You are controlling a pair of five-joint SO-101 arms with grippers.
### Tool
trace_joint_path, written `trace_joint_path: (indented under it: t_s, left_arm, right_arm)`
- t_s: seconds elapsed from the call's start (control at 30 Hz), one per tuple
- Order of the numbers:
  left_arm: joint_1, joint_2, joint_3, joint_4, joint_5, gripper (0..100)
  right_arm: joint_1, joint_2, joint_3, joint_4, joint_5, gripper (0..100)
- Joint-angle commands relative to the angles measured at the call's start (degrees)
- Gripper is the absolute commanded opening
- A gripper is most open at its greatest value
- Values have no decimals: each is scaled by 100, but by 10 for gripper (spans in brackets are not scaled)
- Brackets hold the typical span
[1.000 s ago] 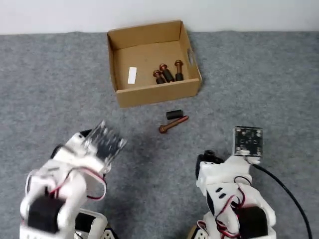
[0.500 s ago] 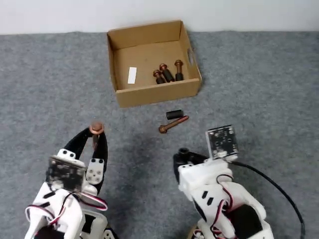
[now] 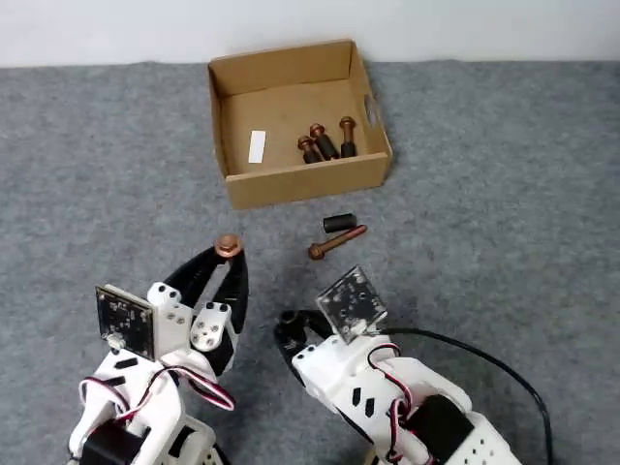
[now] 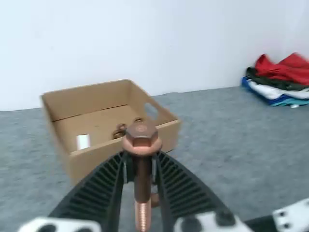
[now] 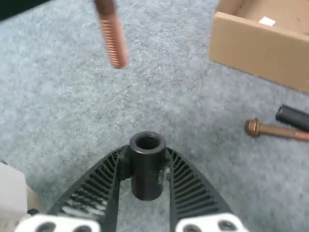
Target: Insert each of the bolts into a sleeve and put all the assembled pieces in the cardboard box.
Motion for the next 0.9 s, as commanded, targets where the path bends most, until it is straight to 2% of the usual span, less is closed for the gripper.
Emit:
trace_joint_path:
  t_s: [0.0,0.13,0.43,0.87]
  left_arm:
    - [237,-53,31,-431,484,6]
    - [510,-53,66,-457,967,6]
    - [651,-35,75,-448,1011,6]
    - [800,-44,48,-9,1011,6]
  right_arm:
    - [-145,-31,-26,-338,457,8]
    - [-145,-31,-18,-505,818,8]
    - [-127,-75,-26,-901,1292,8]
    - [347,-84,-53,-910,1292,8]
